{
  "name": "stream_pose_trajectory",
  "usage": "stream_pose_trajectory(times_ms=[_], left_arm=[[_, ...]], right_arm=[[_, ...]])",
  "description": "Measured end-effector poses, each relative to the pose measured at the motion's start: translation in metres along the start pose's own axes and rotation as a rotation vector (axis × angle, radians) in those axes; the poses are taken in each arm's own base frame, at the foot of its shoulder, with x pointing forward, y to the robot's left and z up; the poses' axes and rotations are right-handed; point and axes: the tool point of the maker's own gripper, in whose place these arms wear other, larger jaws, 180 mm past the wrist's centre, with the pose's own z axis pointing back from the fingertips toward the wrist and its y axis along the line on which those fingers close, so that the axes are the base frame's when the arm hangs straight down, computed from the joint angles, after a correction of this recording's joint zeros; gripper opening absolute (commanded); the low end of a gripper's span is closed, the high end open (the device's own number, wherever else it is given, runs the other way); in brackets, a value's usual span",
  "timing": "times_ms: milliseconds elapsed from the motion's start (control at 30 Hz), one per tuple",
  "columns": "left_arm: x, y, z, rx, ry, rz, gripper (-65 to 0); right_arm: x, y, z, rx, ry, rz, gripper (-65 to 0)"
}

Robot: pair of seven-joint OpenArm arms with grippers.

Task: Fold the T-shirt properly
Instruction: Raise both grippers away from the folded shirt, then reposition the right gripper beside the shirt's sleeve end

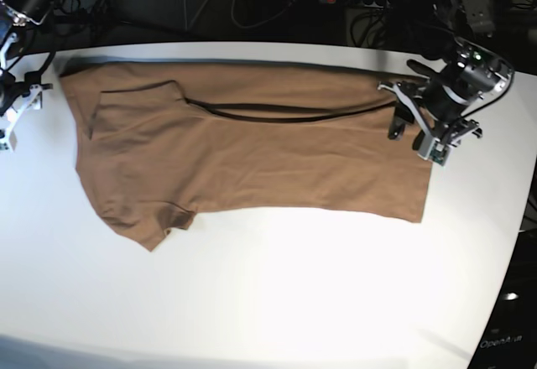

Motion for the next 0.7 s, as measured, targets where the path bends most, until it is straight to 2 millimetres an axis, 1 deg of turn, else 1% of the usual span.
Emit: stream_pose_trajectory(times_ms=[33, 200, 300, 367, 467, 533, 667, 700], left_arm=[[0.000, 0.000, 0.000, 0.000, -0.001, 0.000, -38.1], [-0.001, 0.000, 0.000, -0.001, 0.002, 0.001, -38.1], [-0.002, 0.000, 0.000, -0.001, 0.005, 0.001, -38.1], [-0.001, 0.000, 0.000, -0.001, 0.002, 0.001, -38.1], [-0.001, -0.001, 0.000, -0.001, 0.003, 0.001, -38.1], [-0.001, -0.001, 0.000, -0.001, 0.002, 0.001, -38.1], [-0.001, 0.000, 0.000, -0.001, 0.003, 0.001, -38.1], [-0.001, 0.000, 0.000, -0.001, 0.002, 0.001, -38.1]], right_arm=[[-0.001, 0.005, -0.001, 0.006, 0.015, 0.021, -24.2], [0.010, 0.023, -0.006, 0.032, 0.012, 0.095, -24.4], [0.012, 0.029, -0.007, 0.041, 0.013, 0.113, -24.4], [0.015, 0.028, -0.006, 0.039, 0.009, 0.110, -24.2], [0.026, 0.027, -0.004, 0.037, -0.017, 0.105, -24.1], [0.031, 0.030, -0.003, 0.050, -0.036, 0.101, -24.1], [0.047, 0.052, 0.002, 0.180, -0.123, 0.095, -24.1], [0.051, 0.053, 0.004, 0.197, -0.140, 0.094, -24.1]])
